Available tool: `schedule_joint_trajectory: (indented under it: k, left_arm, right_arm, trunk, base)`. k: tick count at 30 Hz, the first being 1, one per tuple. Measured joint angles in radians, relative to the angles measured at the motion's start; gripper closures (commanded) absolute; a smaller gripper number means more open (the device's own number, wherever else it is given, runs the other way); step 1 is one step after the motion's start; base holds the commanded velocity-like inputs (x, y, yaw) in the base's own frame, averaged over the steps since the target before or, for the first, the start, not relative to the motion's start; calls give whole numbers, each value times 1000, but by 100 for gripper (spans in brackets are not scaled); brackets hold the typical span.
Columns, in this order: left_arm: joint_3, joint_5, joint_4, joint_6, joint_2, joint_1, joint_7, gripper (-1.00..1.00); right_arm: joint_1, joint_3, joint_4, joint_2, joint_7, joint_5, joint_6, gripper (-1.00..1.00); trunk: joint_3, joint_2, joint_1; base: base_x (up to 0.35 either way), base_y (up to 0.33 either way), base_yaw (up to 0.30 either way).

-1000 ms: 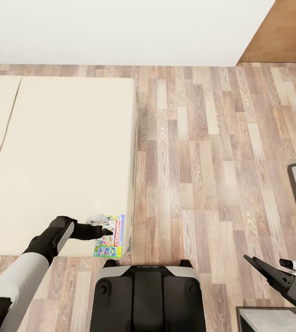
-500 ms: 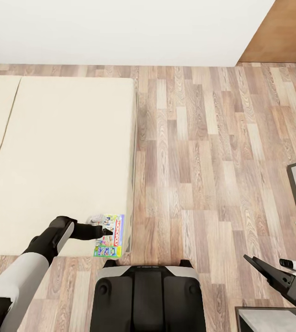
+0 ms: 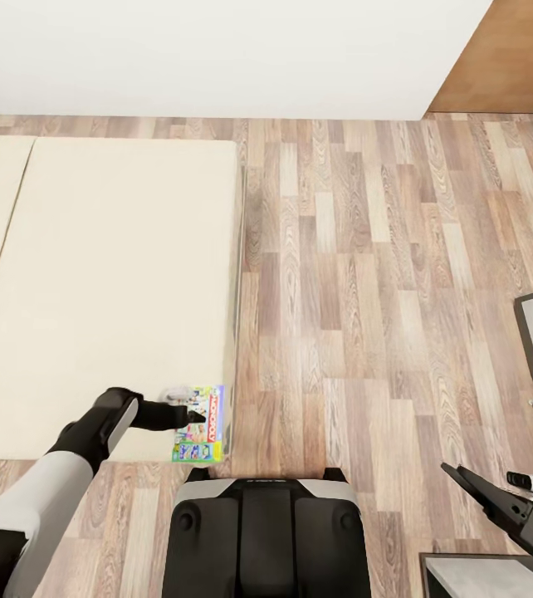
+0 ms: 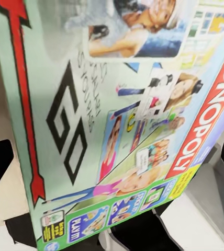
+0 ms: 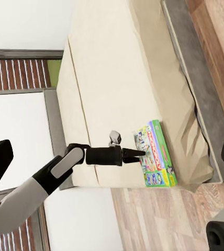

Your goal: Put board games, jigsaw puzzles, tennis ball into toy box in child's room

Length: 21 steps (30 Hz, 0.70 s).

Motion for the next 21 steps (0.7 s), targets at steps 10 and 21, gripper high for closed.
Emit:
schedule_joint_trajectory:
  k: [10,21]
  left_arm:
    - [8,6,-12,-35,-19,6,18,-100]
    - [11,8,-15,-48,-16,7,34,-100]
  right_arm:
    - [5,6,4,29,2,6,0,-100]
    - [5,8,5,31,3,8,0,-100]
  trunk:
    - [0,0,0]
    - [0,0,0]
  base:
    - [0,0,0]
    - [0,0,0]
